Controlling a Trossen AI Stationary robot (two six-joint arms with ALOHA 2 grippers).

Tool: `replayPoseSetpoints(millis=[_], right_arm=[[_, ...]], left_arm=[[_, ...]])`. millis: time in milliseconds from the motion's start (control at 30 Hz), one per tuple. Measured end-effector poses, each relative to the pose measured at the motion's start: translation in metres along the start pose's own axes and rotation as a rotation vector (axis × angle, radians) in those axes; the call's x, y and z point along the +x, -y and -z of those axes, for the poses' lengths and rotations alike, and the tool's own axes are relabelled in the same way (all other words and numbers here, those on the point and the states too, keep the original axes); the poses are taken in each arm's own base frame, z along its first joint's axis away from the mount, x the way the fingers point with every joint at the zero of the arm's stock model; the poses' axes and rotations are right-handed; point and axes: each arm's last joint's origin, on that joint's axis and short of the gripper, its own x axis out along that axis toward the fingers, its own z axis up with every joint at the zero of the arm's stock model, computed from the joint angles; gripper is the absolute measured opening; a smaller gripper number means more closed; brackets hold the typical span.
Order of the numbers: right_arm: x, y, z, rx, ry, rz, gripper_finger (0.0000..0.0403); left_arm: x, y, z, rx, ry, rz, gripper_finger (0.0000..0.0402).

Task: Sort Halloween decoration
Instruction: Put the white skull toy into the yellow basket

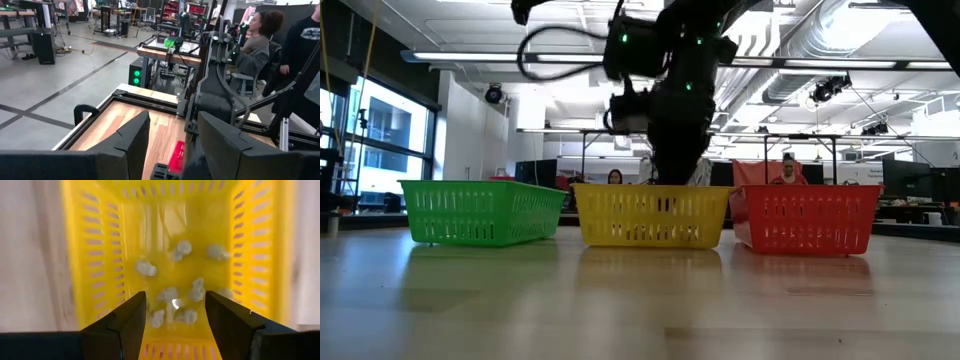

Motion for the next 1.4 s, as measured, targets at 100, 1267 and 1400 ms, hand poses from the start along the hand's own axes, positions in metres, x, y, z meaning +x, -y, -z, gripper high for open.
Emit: replayPoseSetpoints(millis=[100,1267,1400], right_arm=[[-0.017,0.0,-0.004,-0.007,0.07,0.011,0.0199],[-0.251,-0.014,0.039,-0.1,0.912,0.102,0.0199],[-0.249,-0.014,0.053,-0.087,0.977,0.091,0.0199]], left_arm=[[-0.003,0.001,-0.002,0.001,0.012,0.002,0.0156],[-0.005,0.001,-0.007,0.005,0.068,0.001,0.0156],[-0.005,0.001,-0.007,0.004,0.068,0.001,0.0156]])
